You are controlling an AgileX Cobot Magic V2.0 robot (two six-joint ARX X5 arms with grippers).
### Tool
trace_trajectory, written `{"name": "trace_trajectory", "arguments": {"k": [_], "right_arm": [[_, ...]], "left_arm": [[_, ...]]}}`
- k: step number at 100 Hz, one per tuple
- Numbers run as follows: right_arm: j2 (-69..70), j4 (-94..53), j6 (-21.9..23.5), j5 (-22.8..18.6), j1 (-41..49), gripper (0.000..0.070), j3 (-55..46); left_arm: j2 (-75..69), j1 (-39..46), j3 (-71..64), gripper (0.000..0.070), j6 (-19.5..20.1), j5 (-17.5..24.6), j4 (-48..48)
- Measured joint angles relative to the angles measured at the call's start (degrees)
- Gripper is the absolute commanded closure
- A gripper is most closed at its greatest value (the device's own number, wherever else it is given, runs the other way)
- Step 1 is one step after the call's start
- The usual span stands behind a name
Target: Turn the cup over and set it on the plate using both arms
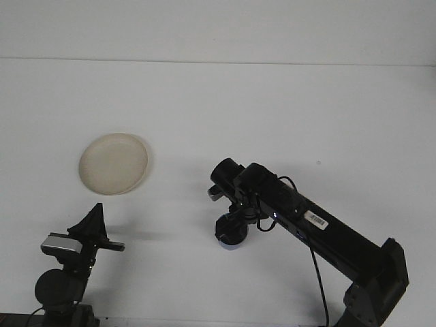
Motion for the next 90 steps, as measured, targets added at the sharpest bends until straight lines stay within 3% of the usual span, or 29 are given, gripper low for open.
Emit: {"name": "trace_trajectory", "arguments": {"k": [42,90], "right_arm": [[-4.0,-2.2,-3.8,-0.1,-3.2,0.0207,10.1],[-21.4,-1.8,-9.8,0.0,-29.1,0.0207,6.4]], "left_arm": [[0.0,0.0,0.0,0.0689,0.0,0.0,0.0],[0.0,0.0,0.0,0.0689,0.0,0.0,0.0]]}}
